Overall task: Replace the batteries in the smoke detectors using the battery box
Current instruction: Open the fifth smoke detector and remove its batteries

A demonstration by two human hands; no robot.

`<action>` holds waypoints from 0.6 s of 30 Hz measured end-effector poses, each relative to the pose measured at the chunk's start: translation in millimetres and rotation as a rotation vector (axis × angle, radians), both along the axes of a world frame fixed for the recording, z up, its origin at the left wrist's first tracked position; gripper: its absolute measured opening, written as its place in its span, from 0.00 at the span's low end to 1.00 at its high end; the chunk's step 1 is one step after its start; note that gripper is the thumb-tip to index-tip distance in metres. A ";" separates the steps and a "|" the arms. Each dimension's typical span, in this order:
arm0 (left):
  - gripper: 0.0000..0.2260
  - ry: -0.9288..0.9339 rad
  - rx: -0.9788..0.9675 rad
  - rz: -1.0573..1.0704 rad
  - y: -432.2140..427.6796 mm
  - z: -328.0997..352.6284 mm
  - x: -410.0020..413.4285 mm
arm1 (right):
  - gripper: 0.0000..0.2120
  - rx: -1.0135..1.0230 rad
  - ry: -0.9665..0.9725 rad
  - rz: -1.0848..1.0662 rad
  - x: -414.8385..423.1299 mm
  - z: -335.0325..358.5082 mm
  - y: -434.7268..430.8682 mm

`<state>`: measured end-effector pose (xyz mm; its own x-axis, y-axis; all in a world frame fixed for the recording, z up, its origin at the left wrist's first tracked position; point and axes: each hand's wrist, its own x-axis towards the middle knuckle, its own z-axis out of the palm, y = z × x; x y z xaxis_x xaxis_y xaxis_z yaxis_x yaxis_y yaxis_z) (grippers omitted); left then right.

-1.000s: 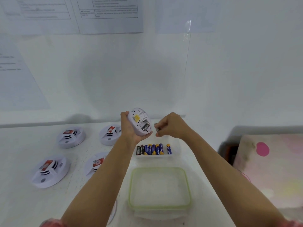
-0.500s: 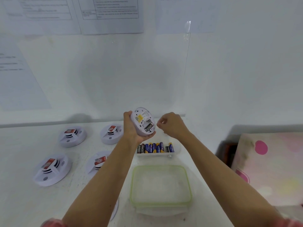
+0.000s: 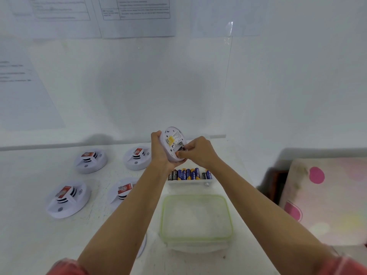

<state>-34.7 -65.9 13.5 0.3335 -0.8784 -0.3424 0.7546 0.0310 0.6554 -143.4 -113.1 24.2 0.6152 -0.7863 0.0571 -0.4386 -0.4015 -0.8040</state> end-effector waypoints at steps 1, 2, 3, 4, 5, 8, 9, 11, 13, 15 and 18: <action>0.20 0.000 -0.001 -0.001 1.6 -0.3 -0.1 | 0.12 -0.005 -0.004 0.007 0.2 -0.3 0.7; 0.20 0.001 -0.002 -0.002 3.3 -0.6 -0.4 | 0.13 -0.010 -0.006 0.015 0.8 -0.6 0.6; 0.20 0.000 -0.004 -0.003 4.8 -1.2 -0.2 | 0.13 -0.020 0.001 0.018 1.6 -0.6 0.8; 0.20 -0.004 -0.003 -0.002 5.7 -1.5 -0.4 | 0.14 -0.031 0.011 0.018 2.2 -0.6 1.0; 0.20 -0.009 -0.001 -0.001 6.6 -1.6 -0.8 | 0.15 -0.036 0.016 0.016 2.6 -0.6 1.6; 0.18 -0.030 0.004 0.013 7.7 -0.8 -3.2 | 0.14 -0.029 0.011 0.011 2.7 -0.9 1.5; 0.18 -0.040 0.008 0.019 8.1 -1.2 -3.9 | 0.13 -0.029 0.016 0.007 2.7 -0.7 1.6; 0.19 -0.045 0.013 0.024 9.4 -2.0 -4.6 | 0.12 -0.026 0.035 0.007 3.4 -0.2 2.0; 0.19 -0.039 0.018 0.027 10.9 -2.8 -4.8 | 0.12 -0.015 0.058 0.014 4.7 0.3 3.0; 0.19 -0.048 0.027 0.028 12.0 -3.5 -5.6 | 0.13 -0.020 0.078 0.030 4.8 0.4 3.9; 0.19 -0.037 0.017 0.005 14.1 -3.8 -8.6 | 0.16 -0.083 0.099 0.051 3.0 -0.2 5.9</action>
